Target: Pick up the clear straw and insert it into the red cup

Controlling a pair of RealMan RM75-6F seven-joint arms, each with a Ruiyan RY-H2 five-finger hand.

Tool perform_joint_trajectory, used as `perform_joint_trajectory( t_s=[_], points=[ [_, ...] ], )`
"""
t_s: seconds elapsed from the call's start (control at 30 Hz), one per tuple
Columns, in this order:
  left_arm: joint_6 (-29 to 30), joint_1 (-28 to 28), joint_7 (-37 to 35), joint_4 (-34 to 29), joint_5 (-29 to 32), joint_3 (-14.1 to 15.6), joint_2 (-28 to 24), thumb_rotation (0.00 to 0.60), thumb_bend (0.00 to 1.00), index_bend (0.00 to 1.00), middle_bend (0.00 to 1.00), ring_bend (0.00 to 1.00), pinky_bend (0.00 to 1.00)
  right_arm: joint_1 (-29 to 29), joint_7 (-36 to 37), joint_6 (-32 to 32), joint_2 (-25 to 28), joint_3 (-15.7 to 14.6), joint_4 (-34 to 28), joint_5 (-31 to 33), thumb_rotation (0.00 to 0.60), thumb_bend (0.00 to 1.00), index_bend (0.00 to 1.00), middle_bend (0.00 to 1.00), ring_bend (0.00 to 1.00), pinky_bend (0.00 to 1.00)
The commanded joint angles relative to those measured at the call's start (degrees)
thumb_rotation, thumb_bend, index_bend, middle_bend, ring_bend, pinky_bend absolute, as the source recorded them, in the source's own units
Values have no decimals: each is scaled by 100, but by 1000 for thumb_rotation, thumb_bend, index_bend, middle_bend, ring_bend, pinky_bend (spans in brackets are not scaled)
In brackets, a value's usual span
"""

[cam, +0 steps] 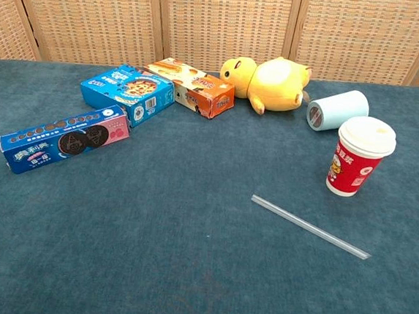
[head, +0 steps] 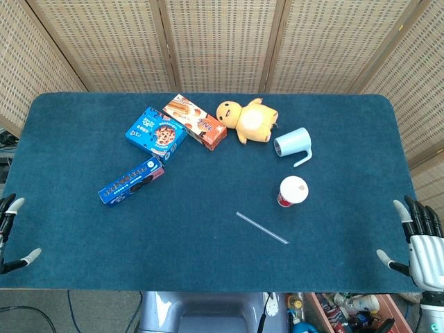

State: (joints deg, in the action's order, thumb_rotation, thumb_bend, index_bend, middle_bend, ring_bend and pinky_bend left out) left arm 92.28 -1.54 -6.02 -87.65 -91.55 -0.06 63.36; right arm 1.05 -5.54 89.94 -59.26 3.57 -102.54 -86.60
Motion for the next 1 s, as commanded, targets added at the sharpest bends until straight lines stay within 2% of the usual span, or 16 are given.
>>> perform_joint_trajectory(
  t_s=[0.03,0.2,0.37,0.5,0.63,0.7,0.77,0.8,0.87,0.93,1.0],
  points=[
    [7,4,4,-1,-9,0,-1,600,97,0,0,0,0,4,2,-18,0,-4,4,-3,600,0,0,0,0,0],
    [-11,3,-7,0,-1,-2,-2,600,96,0,0,0,0,50,20,-120,-13,-25,8,-46,600,0,0,0,0,0],
    [-32,-20,41,-4,-12,-18,17,600,97,0,0,0,0,394,-69,-508,110,59,-197,-251,600,0,0,0,0,0],
    [-99,-57,90,-25,45,-55,28,600,97,0,0,0,0,1013,-432,-1286,498,358,-814,-137,600,0,0,0,0,0],
    [-147,-72,62,-21,141,-102,26,600,97,0,0,0,0,1746,-1253,-2174,761,801,-1552,518,600,0,0,7,0,0],
    [-160,-78,45,-11,165,-115,25,600,97,0,0,0,0,2012,-1565,-2436,754,949,-1755,813,600,0,0,78,6,0],
    [-189,-91,15,8,205,-136,24,600,96,0,0,0,0,2391,-2124,-2644,594,1146,-1848,1091,600,0,7,221,78,7],
    [-205,-98,-2,15,223,-145,23,600,97,0,0,0,0,2509,-2352,-2696,513,1186,-1860,1215,600,0,20,320,169,70],
    [-260,-119,-43,35,277,-166,20,600,96,0,0,0,0,2913,-3137,-2817,180,1286,-1802,1527,600,0,59,480,343,315],
    [-290,-131,-69,46,297,-173,18,600,97,0,0,0,0,3190,-3594,-2880,-137,1321,-1658,1722,600,0,114,629,503,637],
    [-316,-143,-98,55,309,-179,12,600,97,0,0,0,0,3449,-3864,-2991,-505,1326,-1487,2002,600,0,164,734,608,795]
  ],
)
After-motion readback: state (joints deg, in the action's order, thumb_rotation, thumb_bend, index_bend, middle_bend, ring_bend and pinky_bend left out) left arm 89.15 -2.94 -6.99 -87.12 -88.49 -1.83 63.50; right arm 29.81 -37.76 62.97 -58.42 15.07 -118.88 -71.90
